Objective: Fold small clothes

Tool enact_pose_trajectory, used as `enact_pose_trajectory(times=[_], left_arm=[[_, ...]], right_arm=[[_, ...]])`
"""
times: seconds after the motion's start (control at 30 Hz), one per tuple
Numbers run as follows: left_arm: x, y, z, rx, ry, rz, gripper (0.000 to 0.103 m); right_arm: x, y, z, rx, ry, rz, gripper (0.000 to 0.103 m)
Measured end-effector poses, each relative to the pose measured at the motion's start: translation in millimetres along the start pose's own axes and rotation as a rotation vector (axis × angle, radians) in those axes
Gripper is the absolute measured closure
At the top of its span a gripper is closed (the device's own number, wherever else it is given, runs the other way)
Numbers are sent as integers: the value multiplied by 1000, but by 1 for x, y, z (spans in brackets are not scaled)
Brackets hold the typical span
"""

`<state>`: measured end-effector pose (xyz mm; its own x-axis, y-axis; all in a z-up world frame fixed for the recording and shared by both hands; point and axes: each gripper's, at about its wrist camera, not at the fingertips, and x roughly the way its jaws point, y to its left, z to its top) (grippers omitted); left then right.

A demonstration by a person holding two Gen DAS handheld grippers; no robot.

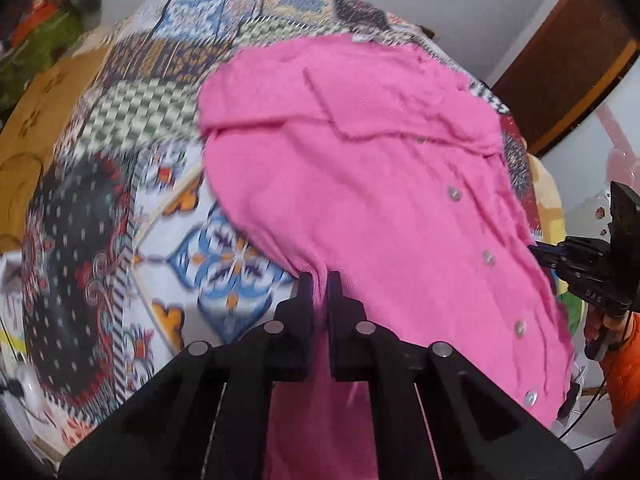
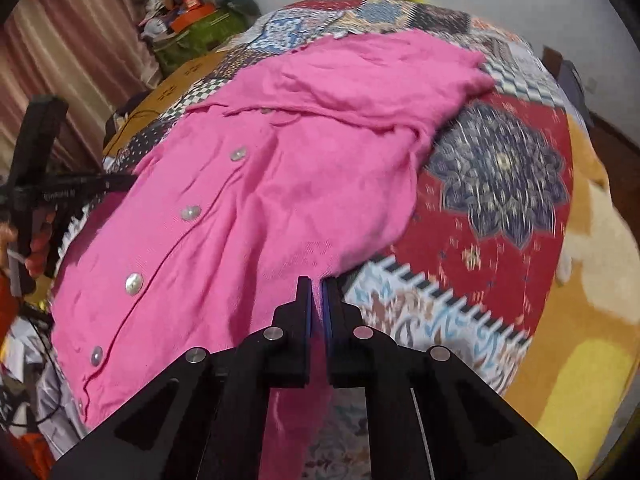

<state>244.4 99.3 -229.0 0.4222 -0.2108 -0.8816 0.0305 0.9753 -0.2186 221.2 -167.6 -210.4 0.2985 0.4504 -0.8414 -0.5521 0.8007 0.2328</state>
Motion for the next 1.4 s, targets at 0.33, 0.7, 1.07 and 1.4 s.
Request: enact_pose_trajectory(times=[0.33,0.7,1.07,1.4], left_arm=[[-16,-1,83,18,-159,44,98],[-3,25,84,-27,-95,112,65],[-18,43,-2,-99,25,87,63],[-17,35,-34,-147,39,-5,69]], right_arm=[[-16,-27,73,-11,-150,-82,99],[-15,-40,78,48,-127,-129,66],[-26,-32,3,62,-25,-108,64],[-14,-31,-26,140,8,-28,83]])
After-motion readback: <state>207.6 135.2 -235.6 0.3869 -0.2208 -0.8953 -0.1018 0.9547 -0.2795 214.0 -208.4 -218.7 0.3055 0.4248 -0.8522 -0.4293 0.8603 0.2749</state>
